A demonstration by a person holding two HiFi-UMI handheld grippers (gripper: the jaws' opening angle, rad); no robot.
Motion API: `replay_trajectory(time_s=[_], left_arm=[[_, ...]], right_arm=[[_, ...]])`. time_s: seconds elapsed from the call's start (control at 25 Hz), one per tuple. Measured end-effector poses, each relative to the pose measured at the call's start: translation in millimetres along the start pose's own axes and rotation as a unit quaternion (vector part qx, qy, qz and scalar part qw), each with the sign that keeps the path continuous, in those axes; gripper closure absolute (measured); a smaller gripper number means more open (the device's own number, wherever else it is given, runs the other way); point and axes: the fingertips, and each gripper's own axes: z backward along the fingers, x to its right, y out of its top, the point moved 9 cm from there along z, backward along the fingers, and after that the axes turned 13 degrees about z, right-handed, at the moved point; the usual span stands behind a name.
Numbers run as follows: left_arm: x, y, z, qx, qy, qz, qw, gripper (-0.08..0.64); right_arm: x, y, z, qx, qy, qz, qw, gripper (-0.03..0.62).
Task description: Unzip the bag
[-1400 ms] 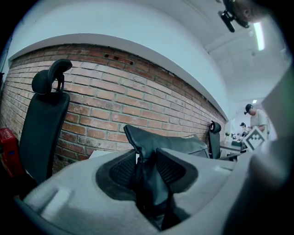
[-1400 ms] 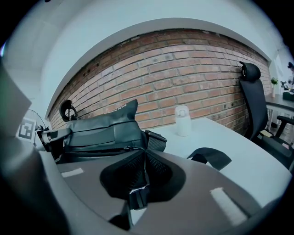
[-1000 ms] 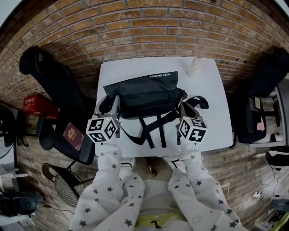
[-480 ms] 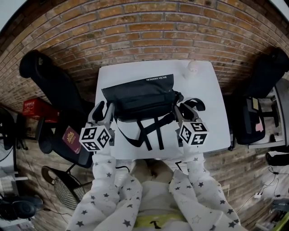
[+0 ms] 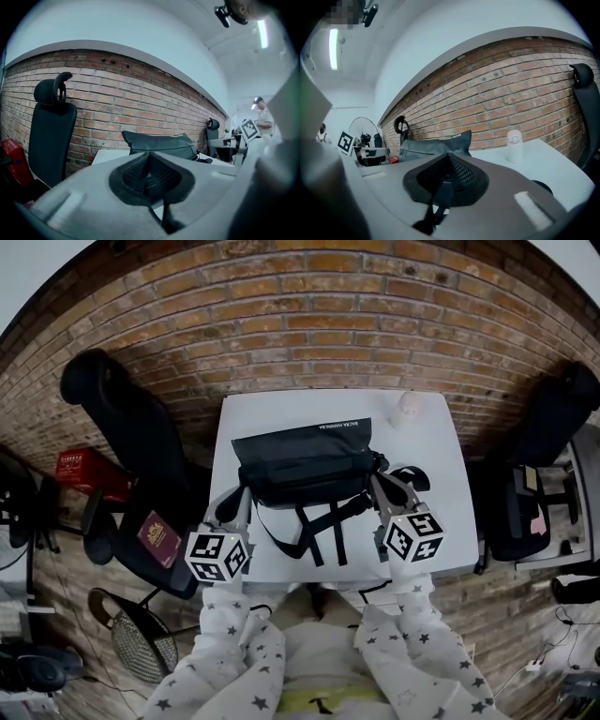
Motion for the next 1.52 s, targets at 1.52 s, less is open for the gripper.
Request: replay_trajectory(time_s=[1.52], left_arm=[[24.8,71.2,24.8,0.085,-0.03,-0.044,0.9949,0.561]], right_arm=[[-12.2,73.5,25.9,0.13,-0.026,0.021,0.991,0.586]])
